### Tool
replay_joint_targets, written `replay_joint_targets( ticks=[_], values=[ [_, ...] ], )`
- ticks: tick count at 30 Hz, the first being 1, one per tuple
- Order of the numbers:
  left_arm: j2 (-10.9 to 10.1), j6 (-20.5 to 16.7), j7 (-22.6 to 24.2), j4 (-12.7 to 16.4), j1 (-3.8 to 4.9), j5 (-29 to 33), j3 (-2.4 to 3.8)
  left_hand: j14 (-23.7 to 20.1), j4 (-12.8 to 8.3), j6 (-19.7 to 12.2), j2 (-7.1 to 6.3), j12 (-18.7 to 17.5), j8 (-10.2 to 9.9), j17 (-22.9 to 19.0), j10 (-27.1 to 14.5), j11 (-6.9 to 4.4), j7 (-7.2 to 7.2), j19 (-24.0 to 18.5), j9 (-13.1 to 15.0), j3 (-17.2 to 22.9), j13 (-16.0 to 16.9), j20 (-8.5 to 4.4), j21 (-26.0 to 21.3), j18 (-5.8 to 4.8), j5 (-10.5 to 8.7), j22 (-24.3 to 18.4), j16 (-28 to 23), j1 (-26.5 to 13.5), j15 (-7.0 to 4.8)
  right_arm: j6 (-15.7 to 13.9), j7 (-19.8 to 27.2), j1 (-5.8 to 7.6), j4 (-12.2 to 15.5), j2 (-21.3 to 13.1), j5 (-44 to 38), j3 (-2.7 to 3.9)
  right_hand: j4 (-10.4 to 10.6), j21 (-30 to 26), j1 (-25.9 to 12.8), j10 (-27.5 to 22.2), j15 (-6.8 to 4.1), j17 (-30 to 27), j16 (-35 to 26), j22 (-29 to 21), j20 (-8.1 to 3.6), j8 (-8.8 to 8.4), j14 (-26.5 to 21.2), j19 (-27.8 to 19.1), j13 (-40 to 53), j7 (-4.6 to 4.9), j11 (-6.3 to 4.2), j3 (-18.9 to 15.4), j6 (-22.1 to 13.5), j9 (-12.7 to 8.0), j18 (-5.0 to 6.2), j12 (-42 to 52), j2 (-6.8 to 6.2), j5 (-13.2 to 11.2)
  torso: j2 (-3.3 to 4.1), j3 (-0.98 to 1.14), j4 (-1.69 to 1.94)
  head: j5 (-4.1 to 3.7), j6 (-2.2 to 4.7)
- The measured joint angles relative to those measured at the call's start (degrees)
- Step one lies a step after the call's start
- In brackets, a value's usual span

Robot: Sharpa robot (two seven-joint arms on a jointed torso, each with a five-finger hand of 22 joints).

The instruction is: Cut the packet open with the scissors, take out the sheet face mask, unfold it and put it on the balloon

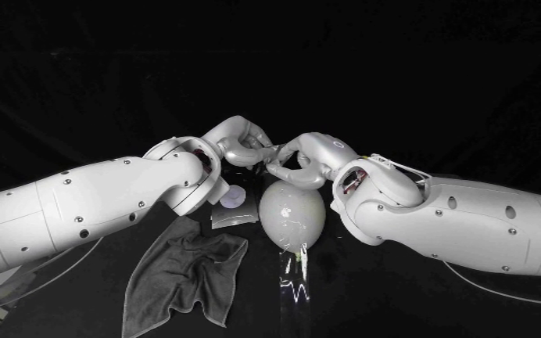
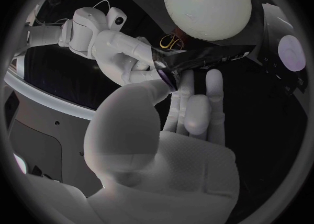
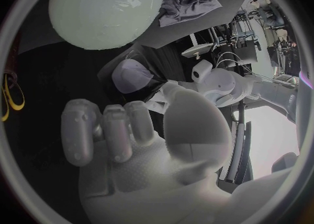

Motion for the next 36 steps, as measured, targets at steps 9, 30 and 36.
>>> replay_joint_targets(
  ticks=[9,30,36],
  values=[
    [-0.1,0.1,0.2,-0.4,0.08,-0.5,0.08,0.0,0.0,0.1,0.1,0.7,0.3,-0.1,0.0,0.0,-0.07,0.0,0.0,0.0,0.2,0.0,0.0,-0.03,0.0,0.0,0.0,0.1,0.01,3.0,3.5,0.21,0.8,-0.9,-1.6,-0.1,-0.4,-14.3,12.0,-10.2,-1.57,0.0,-2.9,0.0,-1.12,0.0,0.1,-8.5,0.0,-1.61,-2.41,-4.3,-0.7,-1.3,3.2,-13.4,-1.5,-1.8,-0.03,-0.01,-0.08,0.01,0.34],
    [-0.3,0.0,0.5,0.3,0.1,-1.4,0.07,0.3,-0.2,0.1,0.2,0.7,0.3,0.5,0.0,0.0,-0.13,0.0,0.0,0.2,0.1,0.0,0.2,-0.35,0.01,0.1,0.2,0.2,-0.1,8.1,-1.1,0.27,-0.2,1.3,-14.0,-0.16,-0.2,-6.8,22.7,-6.9,-3.0,0.0,-0.7,0.0,-2.67,-0.08,0.1,-3.4,0.0,-4.26,-4.38,-6.3,-3.3,-3.3,2.61,-6.5,-0.37,-6.9,0.04,-0.01,0.02,-0.13,0.59],
    [-0.3,0.0,0.6,0.6,0.14,-1.7,0.12,0.3,-0.2,0.0,0.2,0.6,0.3,0.5,0.0,0.0,-0.22,0.0,0.0,0.2,0.1,0.0,0.2,0.22,0.01,0.1,0.2,0.2,-0.08,8.0,-2.3,0.23,0.1,1.2,-15.2,-0.2,-0.3,-3.7,23.0,-4.4,-3.2,0.0,0.0,0.0,-2.95,-0.07,-0.1,-1.5,0.0,-4.27,-4.51,-5.9,-3.3,-3.3,1.74,-3.8,-0.17,-6.9,0.04,-0.01,0.04,-0.05,0.77]
  ],
)
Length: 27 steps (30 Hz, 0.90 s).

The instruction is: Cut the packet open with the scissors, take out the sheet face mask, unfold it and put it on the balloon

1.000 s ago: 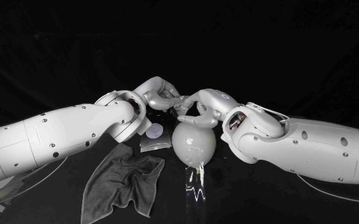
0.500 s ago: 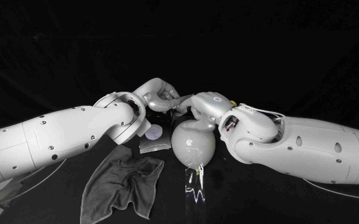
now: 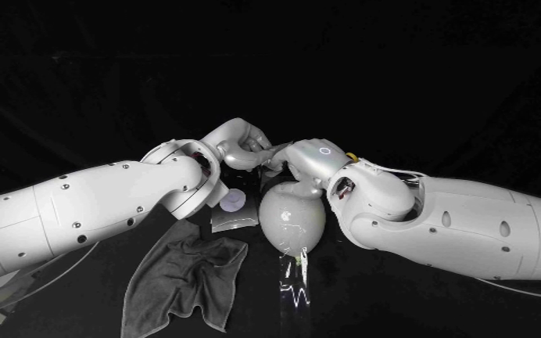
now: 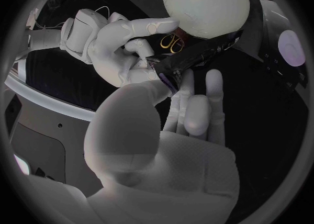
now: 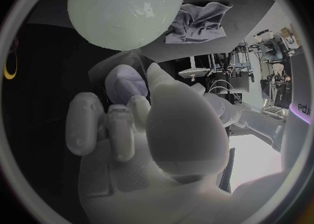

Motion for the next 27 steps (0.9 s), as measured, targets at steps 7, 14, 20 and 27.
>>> replay_joint_targets(
  ticks=[7,14,20,27],
  values=[
    [-0.1,-0.1,0.4,0.3,0.01,-0.3,0.01,0.1,0.0,0.0,0.0,0.0,0.0,0.2,0.0,0.0,0.0,0.0,0.0,0.0,0.1,0.0,0.3,-0.01,0.0,0.1,0.0,0.0,0.08,-0.2,-1.0,0.0,0.1,-0.2,-1.0,0.0,0.0,1.0,0.2,0.6,0.01,0.0,0.0,0.0,-0.03,0.22,0.0,0.6,0.0,0.44,0.14,0.3,0.6,0.0,-0.02,0.6,0.23,0.0,-0.02,0.0,-0.07,0.07,-0.01],
    [-0.4,-0.5,0.7,0.6,0.0,-0.4,0.0,0.1,-0.2,0.0,-0.01,0.0,0.0,0.3,0.0,0.0,0.22,0.0,0.0,0.2,0.1,0.0,0.3,-0.03,0.0,0.1,0.2,0.0,0.09,-0.4,-1.5,0.0,-0.2,0.2,-1.5,0.02,-0.2,1.7,0.5,0.9,0.01,0.0,0.0,0.0,0.27,0.23,0.0,0.9,-0.1,0.79,0.5,0.5,0.3,-0.3,-0.03,0.9,-0.06,0.0,-0.03,0.02,-0.1,-0.01,-0.03],
    [-0.5,-1.0,0.8,0.9,0.01,-0.5,0.0,0.3,-0.2,0.1,-0.04,0.0,0.0,0.5,0.0,0.0,0.09,0.0,0.0,0.2,0.2,0.0,0.3,-0.07,0.0,0.2,0.2,0.0,0.08,-0.5,-1.8,0.0,-0.4,0.5,-1.7,0.02,0.0,2.6,0.5,1.5,0.01,0.0,0.0,0.0,0.04,0.4,0.0,1.1,-0.1,0.8,0.51,0.6,0.2,-0.4,-0.03,1.6,-0.08,0.0,-0.03,0.02,-0.1,-0.13,-0.03],
    [-0.5,-1.5,0.9,1.2,0.03,-0.5,0.01,0.4,-0.2,0.2,-0.06,0.0,0.0,0.6,0.0,0.0,0.06,0.0,0.0,0.2,0.2,0.0,0.5,-0.12,-0.01,0.2,0.2,-0.1,-0.02,-0.9,-2.0,-0.03,-0.3,0.3,-1.8,0.0,-0.1,3.5,0.5,2.1,0.02,0.0,-0.1,0.0,0.06,0.43,0.0,1.2,0.0,1.41,1.01,1.0,0.9,-0.4,-0.86,2.1,-0.08,0.0,-0.02,0.01,-0.07,-0.15,-0.03]
  ],
)
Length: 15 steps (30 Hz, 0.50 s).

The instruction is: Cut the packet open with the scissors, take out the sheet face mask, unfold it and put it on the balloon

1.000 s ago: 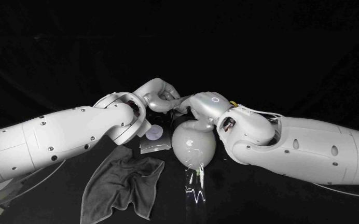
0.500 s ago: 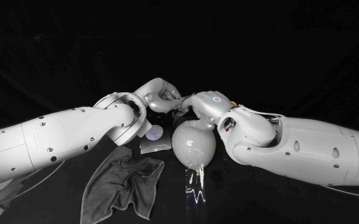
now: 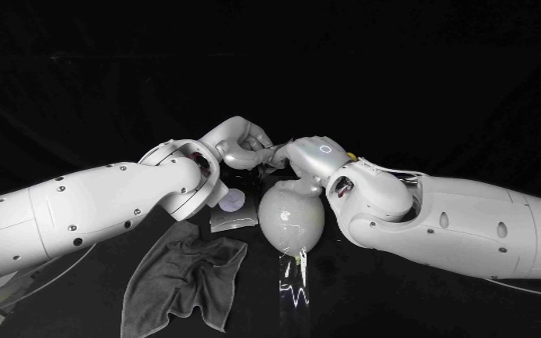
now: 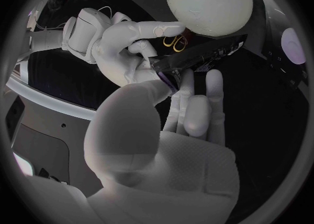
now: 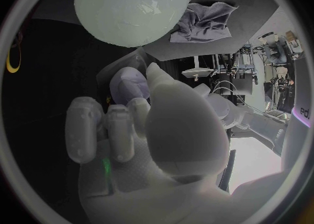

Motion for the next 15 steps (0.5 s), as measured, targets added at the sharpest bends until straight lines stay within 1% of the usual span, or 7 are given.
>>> replay_joint_targets(
  ticks=[2,4,6,8,9,13,15],
  values=[
    [0.0,-0.1,0.1,0.1,0.0,0.0,0.01,0.0,0.0,0.0,0.0,0.0,0.0,0.2,0.0,0.0,0.0,0.0,0.0,0.0,0.0,0.0,0.0,-0.01,-0.02,0.0,0.1,0.0,0.0,-0.1,0.0,0.0,0.1,-0.1,0.0,0.0,-0.1,0.0,0.0,0.0,0.0,0.0,-0.1,0.0,0.17,0.0,0.0,0.2,0.0,0.21,0.03,0.1,0.2,0.0,-0.02,0.1,0.01,0.0,-0.01,-0.01,0.0,0.04,-0.01],
    [0.0,-0.2,0.2,0.1,0.0,0.0,0.01,0.0,0.0,0.0,0.0,0.0,0.0,0.3,0.0,0.0,0.0,0.0,0.0,0.0,0.0,0.0,0.0,-0.02,-0.12,0.1,0.2,0.0,0.01,-0.2,-0.1,0.0,0.2,-0.2,-0.1,0.0,-0.2,0.6,0.3,0.4,0.2,0.0,-0.1,0.0,0.19,0.0,0.2,0.2,0.0,0.54,0.4,0.2,0.5,0.0,-0.03,0.5,0.3,0.0,-0.01,-0.01,0.0,0.08,-0.01],
    [0.0,-0.3,0.3,0.2,0.0,0.0,0.01,0.1,0.0,0.0,-0.01,0.0,0.0,0.4,0.0,0.0,0.0,0.0,0.0,0.0,0.1,0.0,0.0,-0.03,-0.2,0.1,0.2,0.0,0.08,-0.4,-0.1,0.0,0.3,-0.3,-0.1,0.0,0.0,0.7,0.3,0.6,0.22,0.0,0.0,0.0,0.19,0.0,0.2,0.2,0.0,0.81,0.63,0.5,0.8,0.0,-0.03,0.5,0.3,0.0,-0.01,-0.01,0.0,0.12,-0.01],
    [0.0,-0.4,0.5,0.3,-0.01,0.0,0.01,0.1,0.0,0.0,-0.01,0.0,0.0,0.7,0.0,0.0,0.0,0.0,0.0,0.0,0.1,0.0,0.2,-0.05,-0.22,0.1,0.2,0.0,0.08,-0.5,-0.2,0.0,0.2,-0.3,-0.2,0.02,-0.2,0.7,0.3,1.0,0.73,0.0,0.1,0.0,0.41,0.0,0.1,0.4,0.0,1.02,0.96,0.7,1.0,0.0,-0.04,0.7,0.3,0.0,-0.03,-0.01,-0.01,0.14,-0.01],
    [0.0,-0.5,0.6,0.3,-0.01,0.0,0.01,0.1,0.0,0.0,-0.01,0.0,0.0,0.7,0.0,0.0,0.0,0.0,0.0,0.0,0.1,0.0,0.2,-0.06,-0.23,0.1,0.2,0.0,0.08,-0.5,-0.2,0.0,0.2,-0.2,-0.2,0.03,-0.2,0.7,0.3,1.1,0.73,0.0,0.1,0.0,0.52,0.0,0.1,0.4,0.0,1.03,1.13,0.7,1.0,0.0,-0.03,0.7,0.3,0.0,-0.03,-0.01,-0.02,0.15,-0.01],
    [-0.1,-1.0,0.9,0.5,-0.01,0.0,0.01,0.4,-0.2,0.0,-0.17,0.3,0.0,1.1,0.0,0.0,0.0,0.0,0.0,0.2,0.2,0.0,0.2,-0.07,-0.09,0.2,0.6,-0.2,-0.22,-0.7,-0.3,0.0,-0.4,0.1,-0.3,0.03,-0.2,0.7,0.7,1.1,0.95,0.0,0.1,0.0,0.71,0.03,0.3,0.3,0.0,1.27,1.14,1.0,0.8,0.0,-0.04,0.7,0.37,0.0,-0.04,-0.01,-0.03,0.05,0.13],
    [-0.2,-1.3,1.0,0.6,-0.01,0.0,0.0,0.4,-0.2,0.0,-0.21,0.3,0.0,1.1,0.0,0.0,0.0,0.0,0.0,0.2,0.2,0.0,0.2,-0.08,0.0,0.2,0.6,-0.2,-0.22,-0.9,-0.3,0.0,-0.7,0.3,-0.4,0.03,-0.2,0.7,0.9,1.3,1.25,0.0,0.1,0.0,0.86,0.43,0.2,0.3,0.0,1.7,1.35,1.5,1.2,0.0,-0.04,0.8,0.56,0.0,-0.03,-0.01,-0.03,0.03,0.18]
  ],
)
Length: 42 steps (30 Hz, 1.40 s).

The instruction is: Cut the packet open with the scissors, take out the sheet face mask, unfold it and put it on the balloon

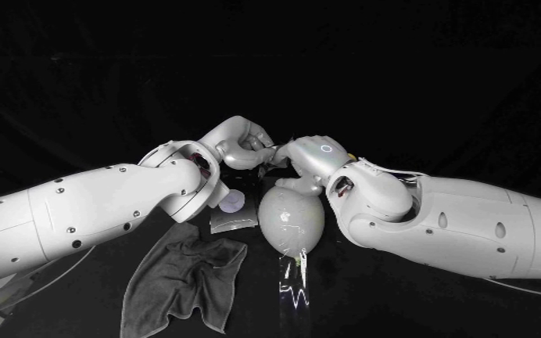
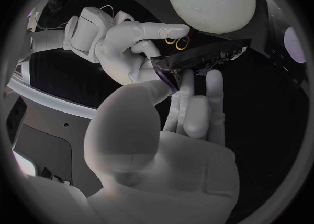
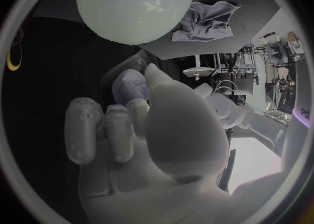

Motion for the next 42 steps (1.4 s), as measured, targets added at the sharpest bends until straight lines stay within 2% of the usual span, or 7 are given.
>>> replay_joint_targets(
  ticks=[7,21,25,29,33,38,42],
  values=[
    [-0.1,-0.7,0.6,0.6,-0.02,0.0,0.0,0.0,0.0,0.0,0.01,0.1,0.0,0.2,0.0,0.0,0.01,0.0,0.0,0.0,0.1,0.0,0.3,-0.02,0.0,0.1,0.0,0.0,0.03,-0.9,-0.2,0.03,-0.7,0.1,-0.1,0.04,0.0,0.6,0.5,0.2,1.02,0.0,0.0,0.0,1.05,0.22,0.0,0.0,0.0,1.12,1.64,2.2,1.1,-0.3,-0.02,0.3,0.48,-0.3,0.01,-0.01,0.02,-0.07,-0.01],
    [-0.2,-1.3,1.8,1.1,-0.02,0.1,0.0,0.1,0.0,-0.1,0.1,0.4,0.0,0.3,0.0,0.0,-0.07,0.0,0.0,0.0,0.1,0.0,0.3,-0.06,0.0,0.1,0.0,0.1,0.1,-4.2,-0.7,0.05,-0.5,-0.4,-0.5,0.1,-0.3,2.2,0.5,0.8,1.82,0.0,-0.2,0.0,1.63,0.22,0.0,0.0,0.0,1.83,2.29,4.5,1.8,-0.6,-0.01,1.6,0.5,-0.3,0.01,-0.01,0.05,-0.18,0.09],
    [-0.2,-1.5,2.1,1.1,-0.02,0.1,0.02,0.1,-0.2,0.0,0.14,0.4,0.0,0.4,0.0,0.0,0.05,0.0,0.0,0.2,0.1,0.0,0.3,-0.07,-0.01,0.2,0.2,0.1,0.1,-5.3,-0.7,0.04,-0.2,-0.5,-0.2,0.1,-0.6,2.4,0.8,0.9,1.83,0.0,0.0,0.0,1.63,0.27,0.0,0.0,0.0,1.33,2.35,5.4,2.7,-0.6,-0.01,2.1,0.22,-0.3,0.01,-0.01,0.04,-0.24,0.12],
    [-0.2,-1.7,2.2,1.0,-0.03,0.1,0.01,0.1,-0.2,0.1,0.14,0.4,0.0,0.4,0.0,0.0,0.13,0.0,0.0,0.2,0.2,0.0,0.5,-0.08,-0.12,0.2,0.2,0.1,0.11,-6.2,-0.4,0.04,0.0,-0.5,0.4,0.13,-1.4,2.8,2.2,1.2,1.68,0.0,0.0,0.0,1.64,2.66,-0.1,0.0,0.1,0.3,1.59,7.9,7.2,-0.1,-0.01,2.9,1.61,-0.3,0.01,-0.01,0.04,-0.26,0.18],
    [-0.2,-1.8,2.4,0.9,-0.06,0.1,-0.01,0.1,-0.2,0.1,0.14,0.4,0.0,0.5,0.0,0.0,0.13,0.2,0.0,0.2,0.2,-0.21,0.5,-0.09,-0.22,0.2,0.2,0.1,0.11,-6.9,0.1,0.07,0.0,-0.6,1.0,0.13,-3.3,2.8,3.3,1.1,0.76,0.0,0.0,0.0,1.61,4.7,0.0,0.0,0.3,-0.8,0.48,10.1,10.8,0.7,-0.01,3.4,2.7,-0.3,0.01,-0.01,0.04,-0.31,0.24],
    [-0.2,-2.0,2.5,0.9,-0.07,0.2,-0.02,0.4,-0.2,0.1,0.14,0.4,0.0,0.5,0.0,-0.01,0.14,0.2,0.0,0.2,0.2,-0.21,0.5,-0.37,-0.11,0.2,0.2,0.2,0.01,-7.3,1.0,0.07,0.0,-0.8,1.8,0.15,-3.9,2.8,3.7,1.0,0.65,0.0,0.0,0.0,1.06,5.01,0.1,0.1,0.1,-0.92,0.39,11.0,11.1,0.9,-0.02,3.6,2.69,-0.3,0.0,-0.01,0.04,-0.34,0.27],
    [-0.2,-2.3,2.6,0.8,-0.09,0.2,-0.02,0.4,-0.2,0.1,0.15,0.6,0.0,0.6,0.0,-0.01,0.14,0.2,0.0,0.2,0.3,-0.21,0.5,0.23,0.0,0.2,0.2,0.2,0.01,-7.5,1.7,0.09,-0.2,-0.8,2.3,0.15,-4.8,3.1,3.9,1.0,0.47,0.0,0.0,0.0,0.96,5.73,-0.1,0.0,0.1,-1.14,0.39,11.9,11.5,1.1,-0.02,3.6,2.54,-0.3,-0.01,-0.01,0.03,-0.38,0.29]
  ],
)
